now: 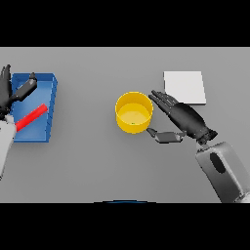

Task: Pick up the red beaker and tilt it to pour out 1 green nut into yellow bowl. Pick up the yellow bowl and place it on the metallic measuring scale.

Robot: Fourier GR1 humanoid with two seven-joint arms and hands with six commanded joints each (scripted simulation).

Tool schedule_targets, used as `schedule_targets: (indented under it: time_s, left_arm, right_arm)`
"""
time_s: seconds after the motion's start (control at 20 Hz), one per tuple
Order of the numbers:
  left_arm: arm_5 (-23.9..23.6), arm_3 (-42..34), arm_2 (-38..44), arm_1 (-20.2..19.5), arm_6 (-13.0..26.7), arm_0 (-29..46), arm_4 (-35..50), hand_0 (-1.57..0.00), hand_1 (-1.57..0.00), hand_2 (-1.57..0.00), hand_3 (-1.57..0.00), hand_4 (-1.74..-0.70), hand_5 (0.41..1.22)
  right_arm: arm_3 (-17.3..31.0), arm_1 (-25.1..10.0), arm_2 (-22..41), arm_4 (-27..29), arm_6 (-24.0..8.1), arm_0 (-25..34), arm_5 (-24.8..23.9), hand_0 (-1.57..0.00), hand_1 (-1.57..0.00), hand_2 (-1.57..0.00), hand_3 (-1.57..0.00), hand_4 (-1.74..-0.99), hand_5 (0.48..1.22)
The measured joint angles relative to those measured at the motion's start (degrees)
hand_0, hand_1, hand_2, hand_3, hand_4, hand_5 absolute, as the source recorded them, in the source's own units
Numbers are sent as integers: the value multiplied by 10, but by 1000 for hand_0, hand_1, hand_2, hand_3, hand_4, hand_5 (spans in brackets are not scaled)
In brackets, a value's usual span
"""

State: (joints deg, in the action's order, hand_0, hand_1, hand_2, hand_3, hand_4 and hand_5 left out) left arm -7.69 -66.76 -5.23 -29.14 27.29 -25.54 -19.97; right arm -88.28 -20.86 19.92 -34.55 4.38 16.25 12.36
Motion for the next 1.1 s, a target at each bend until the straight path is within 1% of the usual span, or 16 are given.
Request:
schedule_targets:
  time_s: [0.05,0.15,0.25,0.35,0.4,0.45,0.5,0.55,0.65,0.7,0.85,0.9,0.95,1.05,1.1]
  left_arm:
    - [3,-1,-1,-1,-3,-2,1,-6,-5,-5,-5,-737,689]
    - [7,0,-2,-1,-4,0,2,-4,-3,-3,-3,-739,696]
    - [10,2,-2,-4,-2,-5,2,-2,-1,-1,-1,-743,701]
    - [7,0,-2,-5,-7,4,1,-1,-1,-1,0,-745,704]
    - [7,-5,-1,-5,7,-4,0,0,0,0,0,-745,704]
    - [6,-4,-4,-3,7,-1,-2,0,0,0,0,-746,706]
    - [10,-6,1,-9,3,3,3,0,0,0,0,-746,707]
    - [10,-1,0,-7,0,5,4,0,0,0,0,-746,704]
    - [6,-6,1,-9,-1,11,2,1,1,1,1,-743,698]
    - [9,-9,2,-10,-1,11,5,1,1,1,1,-741,698]
    - [6,-8,1,-13,-4,5,0,1,1,1,1,-741,699]
    - [4,-5,-1,-10,-9,7,-1,1,1,1,1,-743,699]
    - [7,-6,1,-14,-13,10,2,1,1,1,1,-744,698]
    - [8,-6,2,-15,-9,8,2,1,1,1,1,-744,697]
    - [7,-5,3,-13,-13,9,3,1,1,1,1,-744,698]
  right_arm:
    - [17,-8,13,-14,9,18,10,1,1,1,1,-1207,674]
    - [35,-28,38,-39,33,57,33,1,1,1,1,-1225,684]
    - [58,-40,71,-72,52,95,51,1,1,1,1,-1227,698]
    - [86,-47,104,-106,64,122,62,1,1,1,1,-1218,707]
    - [97,-45,118,-120,69,136,65,1,1,1,1,-1215,711]
    - [112,-42,128,-128,68,145,71,1,1,1,1,-1213,714]
    - [120,-41,135,-132,80,157,77,1,1,1,1,-1215,717]
    - [126,-38,144,-135,83,165,87,1,1,1,1,-1218,720]
    - [155,-26,157,-141,75,183,102,1,1,1,1,-1225,722]
    - [158,-20,162,-140,81,187,109,1,1,1,1,-1231,725]
    - [198,-1,178,-150,75,222,121,1,1,1,1,-1250,733]
    - [202,-3,181,-152,82,229,126,1,1,1,1,-1255,733]
    - [214,3,187,-158,78,232,123,1,1,1,1,-1257,733]
    - [225,3,191,-162,83,250,131,1,1,1,1,-1259,734]
    - [234,13,197,-165,77,250,130,1,1,1,1,-1261,736]
